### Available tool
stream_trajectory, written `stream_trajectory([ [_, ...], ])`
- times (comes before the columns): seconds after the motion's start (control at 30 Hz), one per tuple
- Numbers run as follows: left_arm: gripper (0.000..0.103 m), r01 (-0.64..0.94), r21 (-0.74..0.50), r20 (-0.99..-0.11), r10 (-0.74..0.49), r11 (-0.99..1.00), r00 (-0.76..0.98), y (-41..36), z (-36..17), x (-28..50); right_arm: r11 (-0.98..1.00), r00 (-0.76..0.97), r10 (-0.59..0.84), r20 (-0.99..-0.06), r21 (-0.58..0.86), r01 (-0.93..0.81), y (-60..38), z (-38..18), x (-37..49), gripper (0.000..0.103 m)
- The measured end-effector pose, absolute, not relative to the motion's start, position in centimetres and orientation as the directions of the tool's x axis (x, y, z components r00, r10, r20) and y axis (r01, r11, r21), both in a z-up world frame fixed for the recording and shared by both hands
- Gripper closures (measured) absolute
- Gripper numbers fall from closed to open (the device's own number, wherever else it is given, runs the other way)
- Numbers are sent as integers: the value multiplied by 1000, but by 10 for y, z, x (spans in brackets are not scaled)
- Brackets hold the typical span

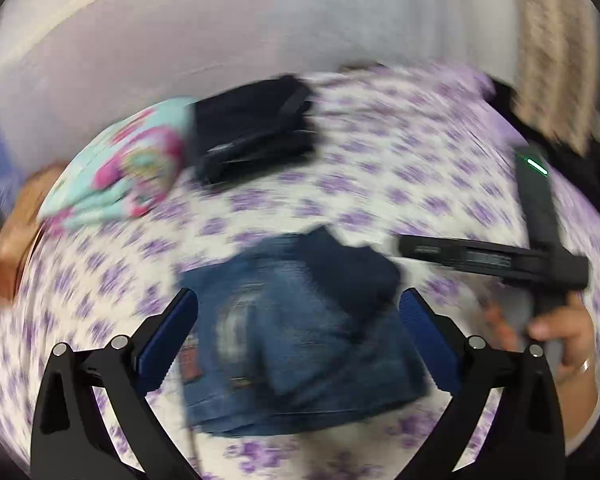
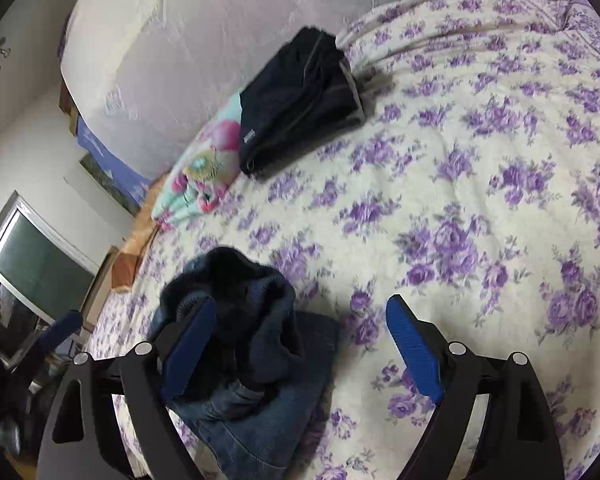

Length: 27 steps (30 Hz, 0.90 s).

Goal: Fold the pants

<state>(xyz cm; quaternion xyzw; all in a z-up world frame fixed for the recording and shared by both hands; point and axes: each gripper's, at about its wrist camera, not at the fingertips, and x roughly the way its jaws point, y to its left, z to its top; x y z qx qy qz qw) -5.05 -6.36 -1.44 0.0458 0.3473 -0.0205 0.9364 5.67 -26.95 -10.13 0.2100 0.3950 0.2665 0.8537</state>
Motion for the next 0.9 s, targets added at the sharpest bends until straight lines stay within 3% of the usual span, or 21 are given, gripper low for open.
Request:
stream_trajectory([
  [0.1,4,-83,-73,-636,18,994,771,1,-16,-56,752,581,627,-518,598,-278,-275,-99,55,15],
  [0.17,4,-167,-95,-654,65,981,754,27,-26,-50,716,573,667,-477,624,-314,-272,-97,54,15],
  [0.23,4,-217,-75,-720,98,973,688,47,-52,-33,681,531,716,-453,622,-386,-258,-92,49,15],
  [0.3,5,-218,-99,-802,52,971,594,59,-90,-12,642,468,761,-450,624,-445,-238,-89,45,15],
  [0.4,4,-228,-216,-842,-63,950,536,65,-131,-3,646,377,763,-525,602,-470,-205,-90,45,15],
  [0.53,4,-221,-282,-825,-118,934,553,70,-142,-5,777,427,620,-659,436,-455,-170,-94,49,15],
  [0.57,4,-216,-285,-824,-124,934,552,69,-142,-7,802,453,581,-676,382,-459,-160,-93,49,18],
  [0.63,4,-199,-287,-822,-134,937,554,68,-142,-8,822,460,543,-703,333,-461,-151,-94,50,56],
  [0.7,4,-178,-304,-819,-161,936,551,70,-143,-9,828,452,531,-717,324,-458,-146,-93,49,73],
  [0.8,5,-164,-382,-812,-246,909,529,81,-137,-9,781,440,614,-655,422,-460,-158,-73,33,79],
  [0.9,5,-145,-500,-751,-345,854,563,97,-117,-18,695,443,718,-537,525,-491,-177,-40,-1,81],
])
